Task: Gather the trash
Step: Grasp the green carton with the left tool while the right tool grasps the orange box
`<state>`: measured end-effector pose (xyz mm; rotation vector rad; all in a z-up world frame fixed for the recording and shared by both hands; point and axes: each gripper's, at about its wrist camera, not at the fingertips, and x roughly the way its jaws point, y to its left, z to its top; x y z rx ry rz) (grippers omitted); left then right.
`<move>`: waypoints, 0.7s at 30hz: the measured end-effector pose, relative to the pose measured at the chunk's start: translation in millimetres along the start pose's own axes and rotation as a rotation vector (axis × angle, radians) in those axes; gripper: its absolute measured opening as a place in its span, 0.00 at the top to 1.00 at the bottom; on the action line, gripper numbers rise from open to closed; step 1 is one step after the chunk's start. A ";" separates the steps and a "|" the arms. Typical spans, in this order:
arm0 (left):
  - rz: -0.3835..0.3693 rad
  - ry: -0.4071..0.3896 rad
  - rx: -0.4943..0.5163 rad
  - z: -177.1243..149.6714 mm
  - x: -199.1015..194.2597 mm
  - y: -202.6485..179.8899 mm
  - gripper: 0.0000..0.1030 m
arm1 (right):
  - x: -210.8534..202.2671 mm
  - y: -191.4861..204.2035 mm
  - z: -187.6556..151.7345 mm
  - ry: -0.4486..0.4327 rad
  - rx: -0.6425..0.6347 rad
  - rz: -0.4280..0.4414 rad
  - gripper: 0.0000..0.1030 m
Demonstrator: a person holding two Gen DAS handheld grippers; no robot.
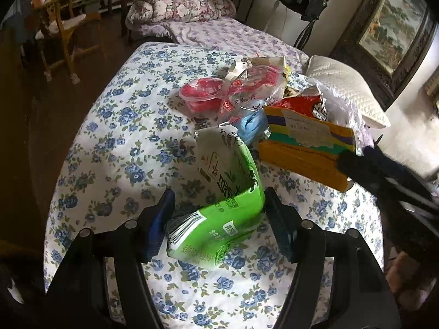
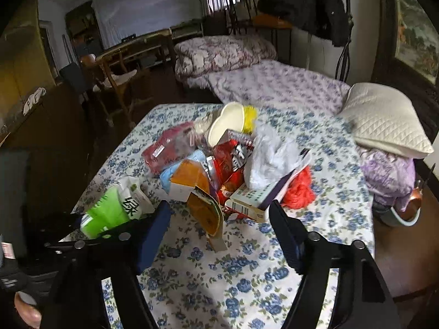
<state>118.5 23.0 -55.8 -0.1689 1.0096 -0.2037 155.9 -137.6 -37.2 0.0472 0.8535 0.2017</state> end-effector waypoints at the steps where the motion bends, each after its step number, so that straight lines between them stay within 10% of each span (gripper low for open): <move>1: -0.009 0.000 -0.005 0.3 0.0 -0.1 0.37 | 5.2 1.6 0.8 0.008 -0.003 0.008 0.53; 3: -0.015 0.001 0.000 0.5 0.3 -2.8 0.37 | 22.1 4.1 2.3 0.048 0.014 0.038 0.89; 4: -0.012 0.001 0.004 0.2 0.7 -3.3 0.37 | 24.4 3.6 2.1 0.045 0.030 0.050 0.91; 21: -0.059 -0.089 0.014 -8.7 -34.4 -8.6 0.37 | -89.9 -32.1 -52.5 -0.144 0.311 0.204 0.92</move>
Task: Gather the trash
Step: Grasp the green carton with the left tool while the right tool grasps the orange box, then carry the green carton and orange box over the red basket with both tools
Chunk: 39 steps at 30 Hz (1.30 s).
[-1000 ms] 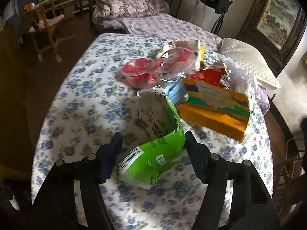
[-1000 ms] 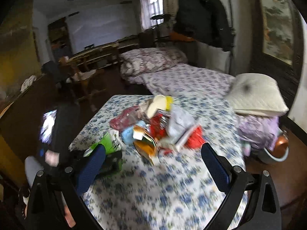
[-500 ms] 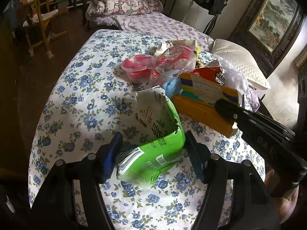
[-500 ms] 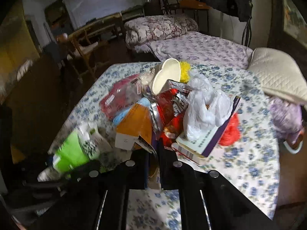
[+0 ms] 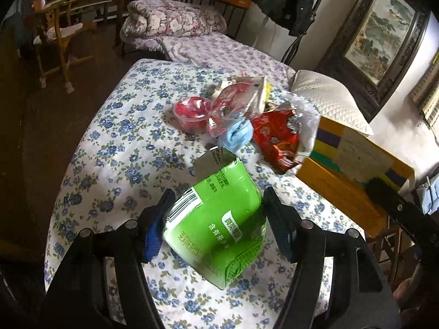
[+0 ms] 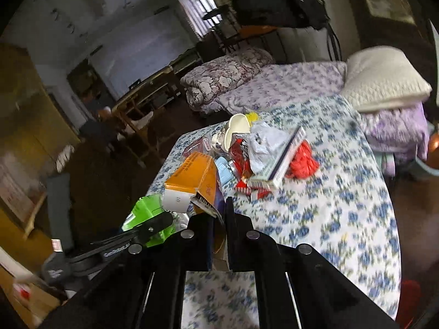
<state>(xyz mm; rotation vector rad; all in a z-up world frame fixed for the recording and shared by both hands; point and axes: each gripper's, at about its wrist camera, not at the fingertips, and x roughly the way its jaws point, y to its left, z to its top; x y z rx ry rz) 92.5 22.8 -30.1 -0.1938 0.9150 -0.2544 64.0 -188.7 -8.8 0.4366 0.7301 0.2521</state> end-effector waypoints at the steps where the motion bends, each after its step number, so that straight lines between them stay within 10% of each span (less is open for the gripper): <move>1: 0.000 -0.008 0.014 -0.8 -3.1 -4.0 0.37 | -5.1 -1.4 -0.1 -0.004 0.007 -0.002 0.92; 24: -0.090 -0.071 0.301 -20.4 -50.7 -130.2 0.37 | -105.5 -44.3 -16.3 -0.133 0.071 -0.100 0.92; 39: -0.291 0.049 0.581 -115.3 -55.3 -291.0 0.37 | -214.7 -179.5 -91.9 -0.071 0.086 -0.465 0.92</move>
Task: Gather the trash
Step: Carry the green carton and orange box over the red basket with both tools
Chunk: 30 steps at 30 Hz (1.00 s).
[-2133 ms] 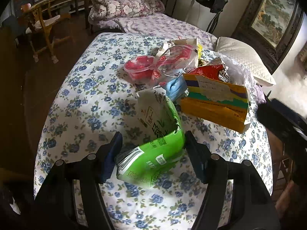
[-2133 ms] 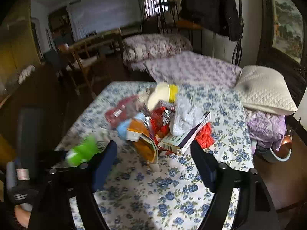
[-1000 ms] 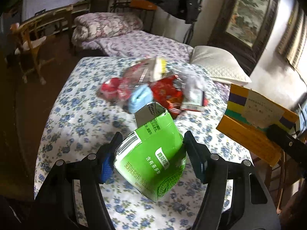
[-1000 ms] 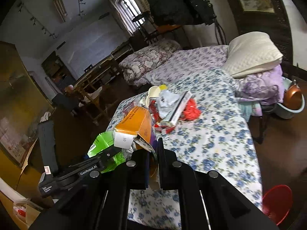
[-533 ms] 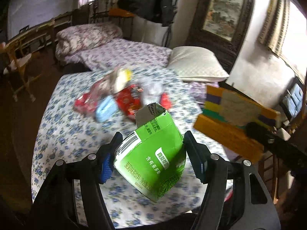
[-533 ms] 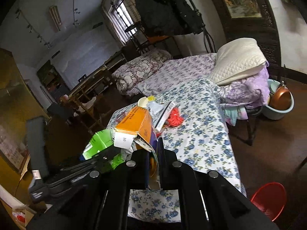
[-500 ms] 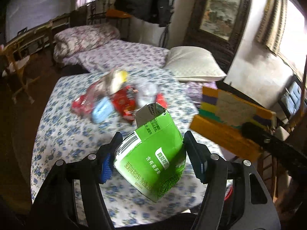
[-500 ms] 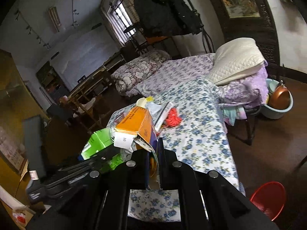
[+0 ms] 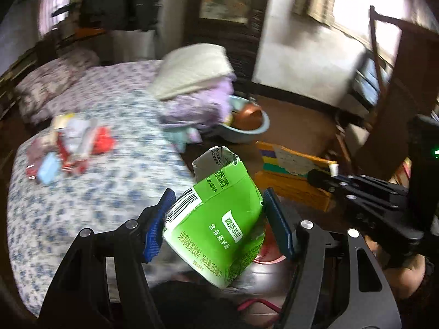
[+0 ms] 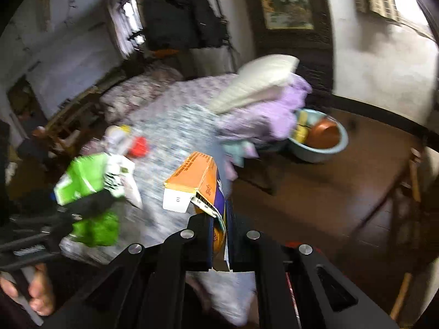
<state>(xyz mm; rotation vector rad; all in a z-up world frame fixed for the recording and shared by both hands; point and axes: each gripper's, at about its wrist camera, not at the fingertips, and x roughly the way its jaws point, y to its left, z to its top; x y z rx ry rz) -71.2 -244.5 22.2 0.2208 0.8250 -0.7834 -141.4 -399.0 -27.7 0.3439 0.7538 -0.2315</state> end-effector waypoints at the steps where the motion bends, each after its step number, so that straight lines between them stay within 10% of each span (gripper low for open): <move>1: -0.015 0.009 0.007 -2.1 4.3 -8.4 0.37 | 1.0 -10.1 -5.3 0.012 0.009 -0.011 0.92; 15: -0.053 0.291 0.045 -35.7 149.2 -110.7 0.37 | 69.1 -133.7 -102.5 0.222 0.258 -0.060 0.92; 30: -0.063 0.563 -0.028 -70.1 302.5 -120.0 0.37 | 180.5 -179.8 -178.0 0.446 0.405 -0.150 0.92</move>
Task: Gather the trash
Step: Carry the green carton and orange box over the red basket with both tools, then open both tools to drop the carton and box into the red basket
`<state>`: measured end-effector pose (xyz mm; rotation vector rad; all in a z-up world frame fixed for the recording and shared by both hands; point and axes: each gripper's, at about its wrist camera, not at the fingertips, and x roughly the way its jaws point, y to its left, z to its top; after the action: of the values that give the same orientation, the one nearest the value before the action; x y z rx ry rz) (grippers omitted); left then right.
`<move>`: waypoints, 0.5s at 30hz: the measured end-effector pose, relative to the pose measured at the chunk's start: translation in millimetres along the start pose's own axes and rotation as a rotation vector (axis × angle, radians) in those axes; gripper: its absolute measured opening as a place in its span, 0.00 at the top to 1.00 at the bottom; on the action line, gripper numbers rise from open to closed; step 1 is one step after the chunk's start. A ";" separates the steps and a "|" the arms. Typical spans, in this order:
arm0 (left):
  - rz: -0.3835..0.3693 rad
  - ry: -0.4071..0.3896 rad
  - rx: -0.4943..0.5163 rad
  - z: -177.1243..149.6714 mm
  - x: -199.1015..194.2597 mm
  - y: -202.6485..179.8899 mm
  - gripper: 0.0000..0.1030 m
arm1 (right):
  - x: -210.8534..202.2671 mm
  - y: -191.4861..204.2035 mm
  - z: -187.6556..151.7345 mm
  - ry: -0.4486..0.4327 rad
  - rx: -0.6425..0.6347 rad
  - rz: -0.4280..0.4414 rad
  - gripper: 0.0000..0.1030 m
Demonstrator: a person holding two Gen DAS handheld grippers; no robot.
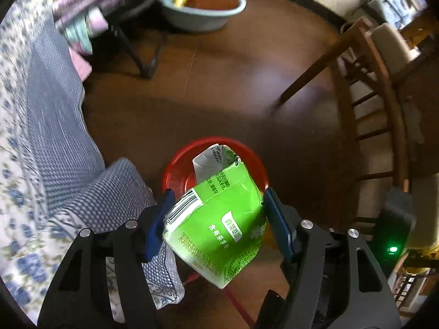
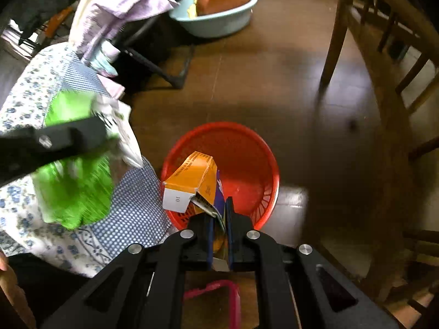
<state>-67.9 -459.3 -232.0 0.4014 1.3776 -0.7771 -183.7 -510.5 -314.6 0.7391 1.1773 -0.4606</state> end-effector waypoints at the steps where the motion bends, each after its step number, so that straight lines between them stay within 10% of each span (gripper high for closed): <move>1: -0.004 0.014 -0.009 0.4 6.5 4.0 0.37 | 3.5 0.2 0.7 0.006 -0.001 -0.003 0.92; 12: -0.024 0.052 -0.015 9.7 33.0 11.5 0.37 | 34.1 -4.6 5.8 0.035 0.015 -0.016 0.88; 15: -0.026 0.051 -0.030 13.5 34.5 14.8 0.37 | 42.7 -5.8 4.7 0.042 -0.004 -0.050 0.38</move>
<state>-47.8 -466.9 -265.6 0.3829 1.4427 -0.7716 -170.3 -515.8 -355.4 0.7203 1.2376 -0.4863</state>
